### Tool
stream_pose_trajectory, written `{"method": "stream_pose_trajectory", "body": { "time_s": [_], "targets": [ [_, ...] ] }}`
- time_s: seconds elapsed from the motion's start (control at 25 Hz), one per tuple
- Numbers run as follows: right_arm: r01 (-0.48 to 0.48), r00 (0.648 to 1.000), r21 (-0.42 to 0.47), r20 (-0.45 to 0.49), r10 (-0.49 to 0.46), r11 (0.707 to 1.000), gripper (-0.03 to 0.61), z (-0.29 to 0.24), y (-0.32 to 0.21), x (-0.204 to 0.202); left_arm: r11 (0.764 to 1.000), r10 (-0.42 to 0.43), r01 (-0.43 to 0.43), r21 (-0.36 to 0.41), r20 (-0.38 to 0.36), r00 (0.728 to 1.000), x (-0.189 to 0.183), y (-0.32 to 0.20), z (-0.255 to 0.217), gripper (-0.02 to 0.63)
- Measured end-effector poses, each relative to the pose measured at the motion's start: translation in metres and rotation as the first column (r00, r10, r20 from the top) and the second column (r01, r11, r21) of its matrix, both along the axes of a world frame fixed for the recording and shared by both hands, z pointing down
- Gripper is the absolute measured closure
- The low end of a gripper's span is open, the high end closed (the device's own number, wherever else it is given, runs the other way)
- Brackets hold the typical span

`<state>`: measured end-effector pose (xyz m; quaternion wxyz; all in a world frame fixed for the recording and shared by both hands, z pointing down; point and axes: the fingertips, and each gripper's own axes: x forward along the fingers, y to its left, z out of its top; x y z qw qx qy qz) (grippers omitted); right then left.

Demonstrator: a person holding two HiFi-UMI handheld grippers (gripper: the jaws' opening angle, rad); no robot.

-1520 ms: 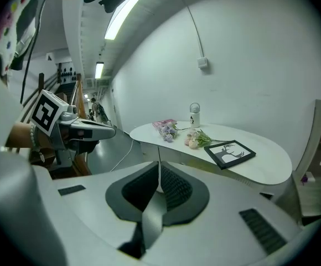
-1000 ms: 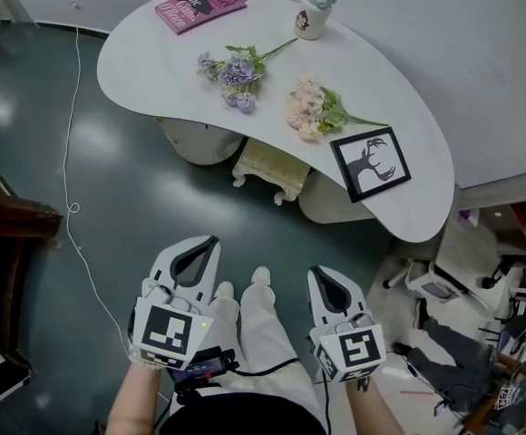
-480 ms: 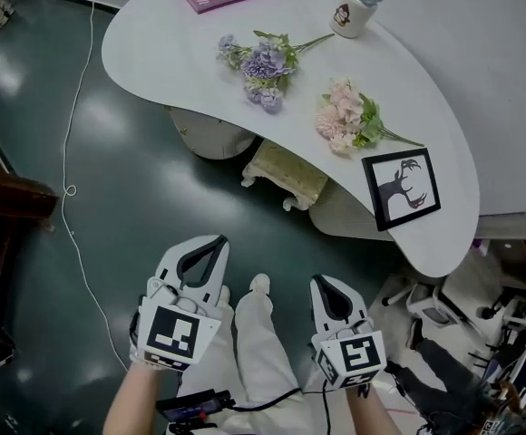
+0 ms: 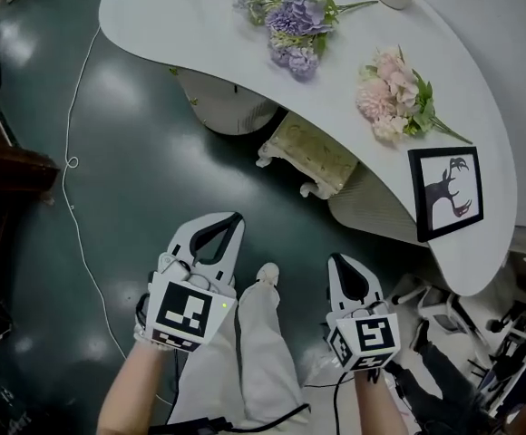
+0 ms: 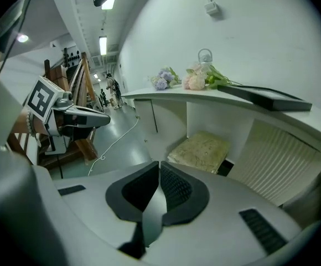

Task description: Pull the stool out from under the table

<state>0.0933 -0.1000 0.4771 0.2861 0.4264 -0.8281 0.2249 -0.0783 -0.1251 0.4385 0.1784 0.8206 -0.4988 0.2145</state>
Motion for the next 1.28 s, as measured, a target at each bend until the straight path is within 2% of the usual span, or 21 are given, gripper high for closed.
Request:
{"method": "stream_pose_trajectory", "body": {
  "time_s": [0.16,0.48,0.68,0.84,0.96,1.0,1.04,1.16,1.28],
  "targets": [
    [-0.009,1.000,-0.023,-0.007,0.008,1.000,0.539,0.032,-0.011,0.009,1.000,0.003,-0.003,-0.021,0.005,1.000,0.006,-0.007,0.032,0.597],
    [-0.059,0.998,-0.057,-0.016,0.058,0.997,0.538,0.084,-0.040,0.027,0.999,-0.014,0.013,-0.052,-0.031,0.999,0.016,-0.035,0.087,0.595],
    [-0.112,0.993,-0.070,0.028,0.114,0.991,0.538,0.110,-0.062,0.028,0.998,-0.018,0.011,-0.068,-0.093,0.996,0.021,-0.059,0.117,0.595],
    [-0.134,0.990,-0.071,0.041,0.137,0.988,0.537,0.132,-0.080,0.028,0.995,-0.008,-0.003,-0.096,-0.113,0.994,0.028,-0.080,0.145,0.591],
    [-0.157,0.986,-0.076,0.042,0.160,0.985,0.535,0.149,-0.094,0.029,0.993,-0.008,-0.008,-0.121,-0.134,0.991,0.031,-0.097,0.166,0.493],
    [-0.166,0.985,-0.080,0.041,0.170,0.983,0.523,0.155,-0.100,0.031,0.992,-0.006,-0.011,-0.126,-0.137,0.991,0.032,-0.102,0.173,0.466],
    [-0.173,0.983,-0.085,0.038,0.177,0.981,0.474,0.161,-0.105,0.032,0.991,-0.004,-0.015,-0.131,-0.136,0.991,0.033,-0.108,0.180,0.443],
    [-0.194,0.980,-0.101,0.015,0.197,0.976,0.404,0.183,-0.120,0.038,0.988,0.005,-0.025,-0.151,-0.128,0.992,0.035,-0.124,0.202,0.401],
    [-0.223,0.975,-0.119,-0.017,0.222,0.968,0.366,0.204,-0.134,0.050,0.982,0.022,-0.044,-0.183,-0.117,0.993,0.039,-0.136,0.227,0.375]
  ]
}}
